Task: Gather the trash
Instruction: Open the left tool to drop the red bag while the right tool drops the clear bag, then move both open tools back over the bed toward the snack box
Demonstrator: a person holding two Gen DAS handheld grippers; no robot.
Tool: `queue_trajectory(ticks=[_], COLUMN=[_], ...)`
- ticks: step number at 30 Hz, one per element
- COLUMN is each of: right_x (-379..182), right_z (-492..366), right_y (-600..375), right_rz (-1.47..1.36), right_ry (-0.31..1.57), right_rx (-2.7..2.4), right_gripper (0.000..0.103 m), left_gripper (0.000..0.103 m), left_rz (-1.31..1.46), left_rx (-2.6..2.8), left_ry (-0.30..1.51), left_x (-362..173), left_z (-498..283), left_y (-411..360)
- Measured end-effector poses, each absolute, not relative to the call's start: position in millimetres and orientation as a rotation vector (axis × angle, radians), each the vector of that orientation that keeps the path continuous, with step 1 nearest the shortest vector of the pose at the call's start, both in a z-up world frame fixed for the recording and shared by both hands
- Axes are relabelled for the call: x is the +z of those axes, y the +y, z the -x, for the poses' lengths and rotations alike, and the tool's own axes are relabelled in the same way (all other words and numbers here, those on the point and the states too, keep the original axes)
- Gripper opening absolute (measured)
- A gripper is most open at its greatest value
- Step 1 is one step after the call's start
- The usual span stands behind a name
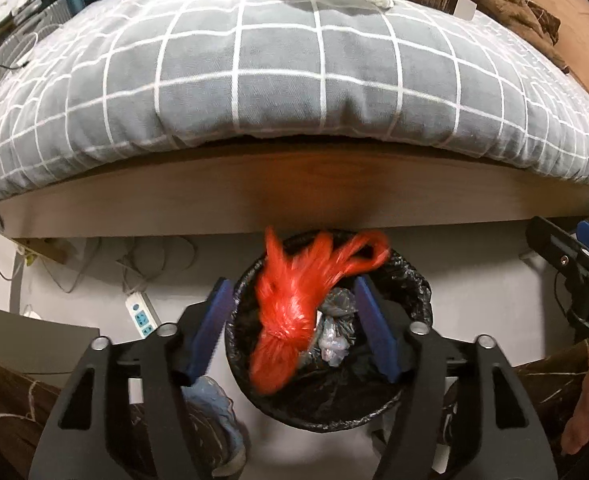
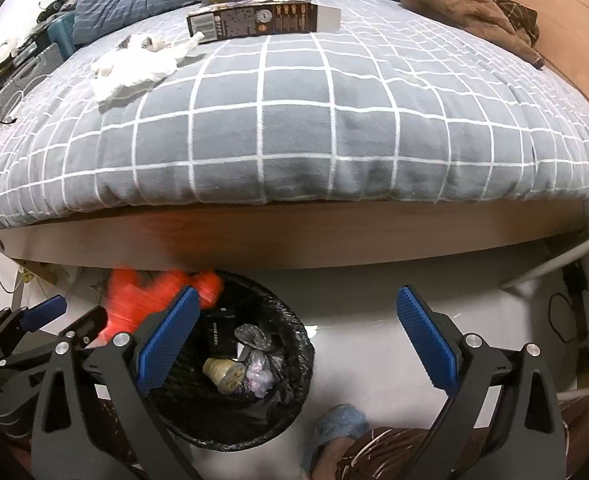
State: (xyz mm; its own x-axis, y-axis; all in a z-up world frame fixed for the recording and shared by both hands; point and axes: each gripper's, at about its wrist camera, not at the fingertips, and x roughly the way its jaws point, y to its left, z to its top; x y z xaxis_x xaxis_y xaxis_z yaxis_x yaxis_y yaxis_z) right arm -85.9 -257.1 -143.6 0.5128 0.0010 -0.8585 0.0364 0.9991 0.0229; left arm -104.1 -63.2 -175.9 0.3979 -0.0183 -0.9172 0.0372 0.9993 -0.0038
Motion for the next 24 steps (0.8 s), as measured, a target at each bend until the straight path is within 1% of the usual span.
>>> queue_trajectory(ticks=[1, 3, 7, 16, 24], right_x=[-142, -139, -122, -81, -58], right_z=[85, 84, 81, 75, 57], right_y=[-256, -255, -255, -250, -247], right_rz=[-0.036, -0.038, -0.038, -0.019, -0.005], right_ry=[1.028, 1.02, 0.966, 0.848, 0.806], right_rx=[-0.022, -0.019, -0.018, 0.003, 0.03], right_gripper=[0.095, 0.095, 0.095, 0.095, 0.094], left_gripper=[0.073, 0.078, 0.097, 0.097, 0.097], left_rz=[-0.023, -0.026, -0.035, -0.003, 0.012], left_rx=[-0.029, -0.021, 0.001, 0.008, 0.018], left_ry=[1.153, 1.133, 1.071, 0.982, 0.916], left_x=[-173, -165, -146, -109, -83], left_z=[103, 101, 97, 75, 44], left_y=[-62, -61, -55, -45, -32])
